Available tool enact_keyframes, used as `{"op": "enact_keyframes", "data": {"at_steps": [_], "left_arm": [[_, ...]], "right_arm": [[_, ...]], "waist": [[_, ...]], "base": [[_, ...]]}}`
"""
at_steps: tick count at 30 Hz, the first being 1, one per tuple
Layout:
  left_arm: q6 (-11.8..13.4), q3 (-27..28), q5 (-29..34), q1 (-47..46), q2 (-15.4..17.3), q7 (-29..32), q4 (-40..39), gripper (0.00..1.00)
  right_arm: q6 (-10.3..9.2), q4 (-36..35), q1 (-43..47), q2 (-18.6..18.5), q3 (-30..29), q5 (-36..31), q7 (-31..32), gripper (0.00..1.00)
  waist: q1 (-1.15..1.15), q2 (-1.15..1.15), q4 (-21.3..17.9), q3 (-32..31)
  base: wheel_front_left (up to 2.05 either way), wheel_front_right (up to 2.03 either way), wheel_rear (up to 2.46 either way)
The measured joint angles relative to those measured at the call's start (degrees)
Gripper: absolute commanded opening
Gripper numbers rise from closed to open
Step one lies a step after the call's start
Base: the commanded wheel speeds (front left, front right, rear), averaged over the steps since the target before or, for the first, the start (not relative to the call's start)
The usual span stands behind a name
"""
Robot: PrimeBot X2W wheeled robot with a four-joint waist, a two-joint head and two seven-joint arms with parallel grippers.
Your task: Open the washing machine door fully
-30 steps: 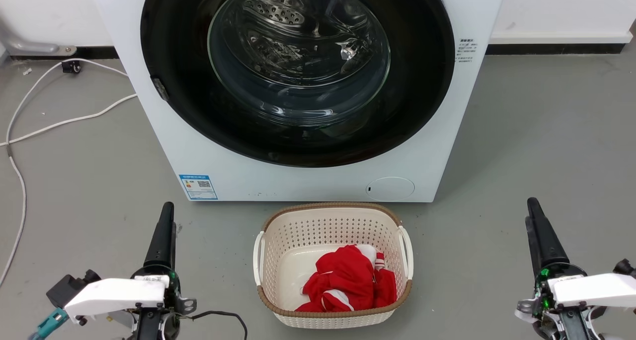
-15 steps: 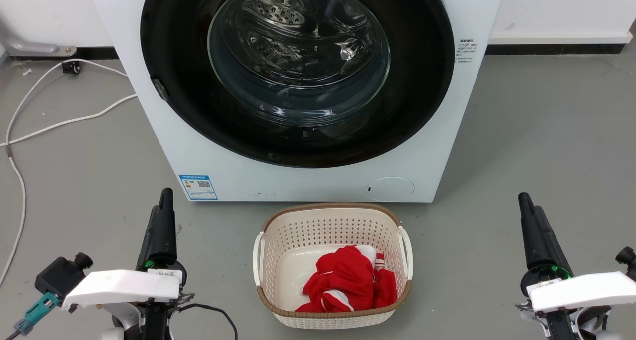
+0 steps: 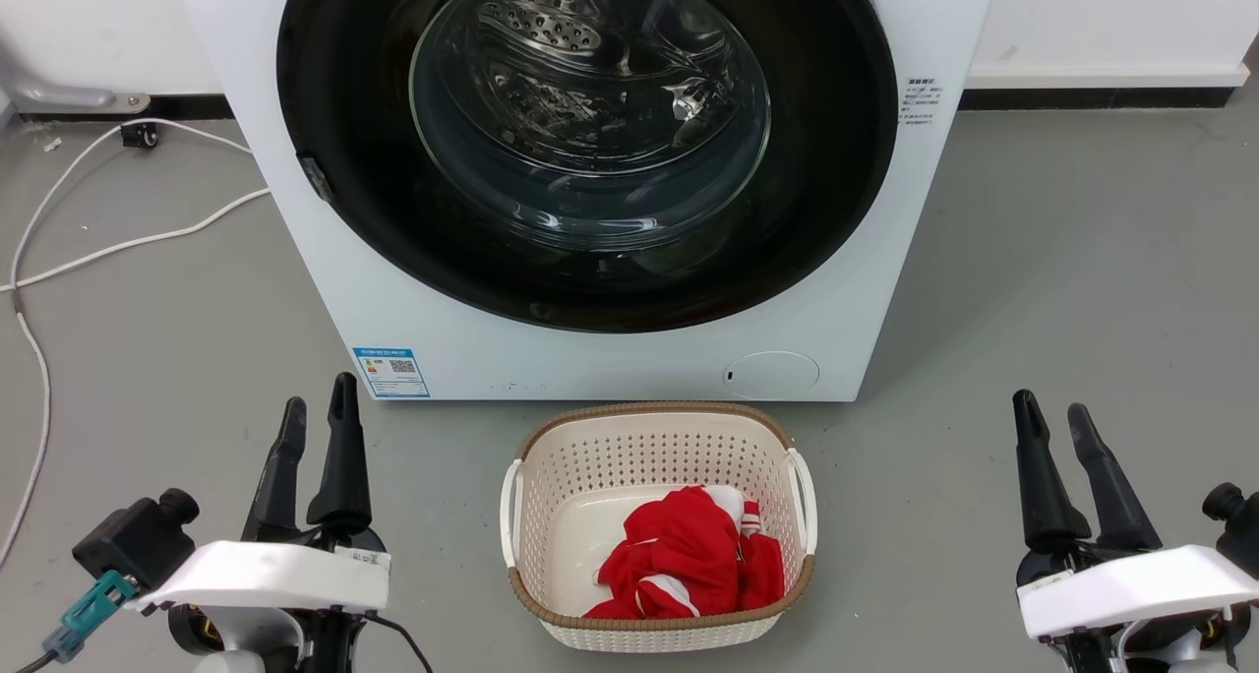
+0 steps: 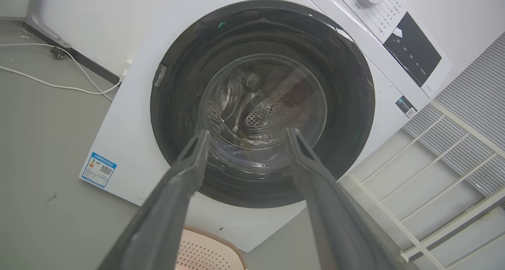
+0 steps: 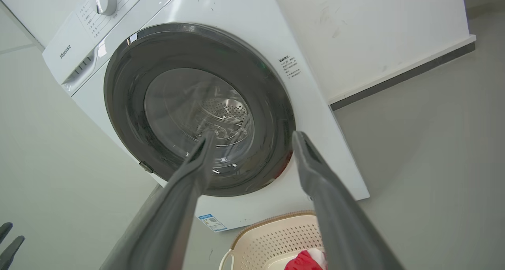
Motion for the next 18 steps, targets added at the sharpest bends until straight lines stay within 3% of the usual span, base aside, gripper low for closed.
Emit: {"op": "enact_keyframes", "data": {"at_steps": [18], "left_arm": [[-0.1, -0.8, 14.3, 1.3, -0.1, -2.7, 0.3, 1.0]], "right_arm": [[0.01, -1.9, 1.1, 0.0, 0.9, -14.2, -1.4, 1.0]], "waist": [[0.0, 0.0, 0.1, -0.1]], "base": [[0.0, 0.0, 0.0]]}}
